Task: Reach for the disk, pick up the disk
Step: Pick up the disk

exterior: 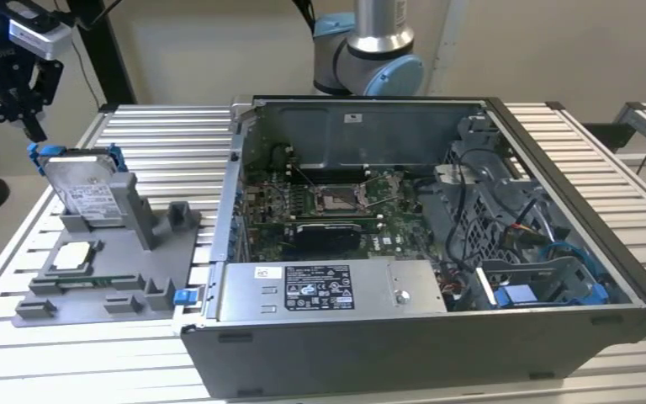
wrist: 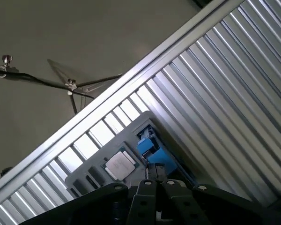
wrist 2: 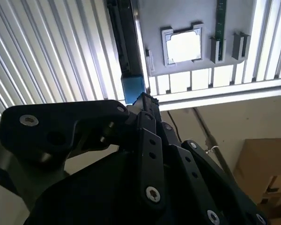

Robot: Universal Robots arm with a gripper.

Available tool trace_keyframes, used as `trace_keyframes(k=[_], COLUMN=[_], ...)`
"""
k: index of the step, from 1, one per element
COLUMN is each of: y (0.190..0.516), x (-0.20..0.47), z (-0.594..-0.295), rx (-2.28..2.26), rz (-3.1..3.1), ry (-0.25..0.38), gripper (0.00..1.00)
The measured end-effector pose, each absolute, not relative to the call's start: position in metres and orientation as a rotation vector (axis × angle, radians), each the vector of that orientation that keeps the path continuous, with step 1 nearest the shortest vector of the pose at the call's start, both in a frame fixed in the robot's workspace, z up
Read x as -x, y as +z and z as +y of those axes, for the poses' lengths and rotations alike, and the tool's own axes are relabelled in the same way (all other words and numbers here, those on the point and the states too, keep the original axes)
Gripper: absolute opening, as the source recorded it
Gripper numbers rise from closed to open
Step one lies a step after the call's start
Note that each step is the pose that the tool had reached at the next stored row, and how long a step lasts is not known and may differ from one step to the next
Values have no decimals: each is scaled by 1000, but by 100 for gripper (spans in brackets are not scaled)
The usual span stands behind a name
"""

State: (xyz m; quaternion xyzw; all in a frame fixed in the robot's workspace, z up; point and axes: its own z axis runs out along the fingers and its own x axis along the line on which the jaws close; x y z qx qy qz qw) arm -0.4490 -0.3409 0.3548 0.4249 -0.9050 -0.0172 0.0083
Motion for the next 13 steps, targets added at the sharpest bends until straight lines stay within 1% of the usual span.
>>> trace_keyframes(k=[6,13], y=[355,355], x=[449,449], z=[-341,-341], rx=[-1448,-1457], rz=[-2767,-2762], ry=[-53,-52], gripper=[0,0])
